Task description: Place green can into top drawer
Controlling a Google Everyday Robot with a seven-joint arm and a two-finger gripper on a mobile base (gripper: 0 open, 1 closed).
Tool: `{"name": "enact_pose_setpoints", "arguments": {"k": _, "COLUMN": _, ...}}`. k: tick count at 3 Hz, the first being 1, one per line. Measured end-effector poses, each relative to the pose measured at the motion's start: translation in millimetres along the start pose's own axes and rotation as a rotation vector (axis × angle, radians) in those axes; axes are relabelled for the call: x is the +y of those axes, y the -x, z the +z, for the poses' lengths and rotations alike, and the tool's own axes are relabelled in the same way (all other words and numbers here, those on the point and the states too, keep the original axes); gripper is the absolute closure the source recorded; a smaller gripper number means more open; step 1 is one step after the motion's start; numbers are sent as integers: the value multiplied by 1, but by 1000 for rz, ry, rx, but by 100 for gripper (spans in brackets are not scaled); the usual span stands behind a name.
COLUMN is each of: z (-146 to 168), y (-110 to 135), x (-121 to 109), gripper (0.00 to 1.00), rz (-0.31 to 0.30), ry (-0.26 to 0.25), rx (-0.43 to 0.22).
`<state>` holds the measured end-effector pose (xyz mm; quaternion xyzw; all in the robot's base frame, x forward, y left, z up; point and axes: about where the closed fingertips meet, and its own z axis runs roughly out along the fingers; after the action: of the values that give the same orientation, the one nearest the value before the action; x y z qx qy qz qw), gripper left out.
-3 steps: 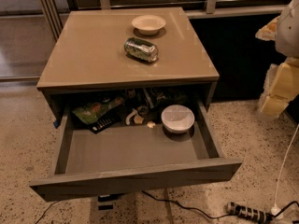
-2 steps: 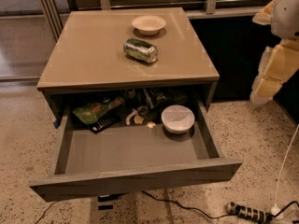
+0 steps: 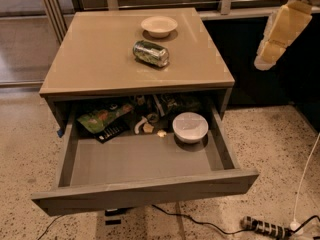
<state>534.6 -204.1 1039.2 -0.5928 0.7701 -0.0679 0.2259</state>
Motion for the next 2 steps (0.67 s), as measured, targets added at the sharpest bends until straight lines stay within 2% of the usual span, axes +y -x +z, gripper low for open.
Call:
{"name": "enact_pose_setpoints", "arguments": {"k": 1, "z": 0, "y": 1, "x": -1, "gripper": 0, "rz": 1, "ry": -2, "rx": -3}}
{"name": "enact_pose_setpoints", "arguments": {"k": 2, "z": 10, "y": -3, "x": -4, "gripper": 0, "rz": 49, "ry": 30, "rx": -42}}
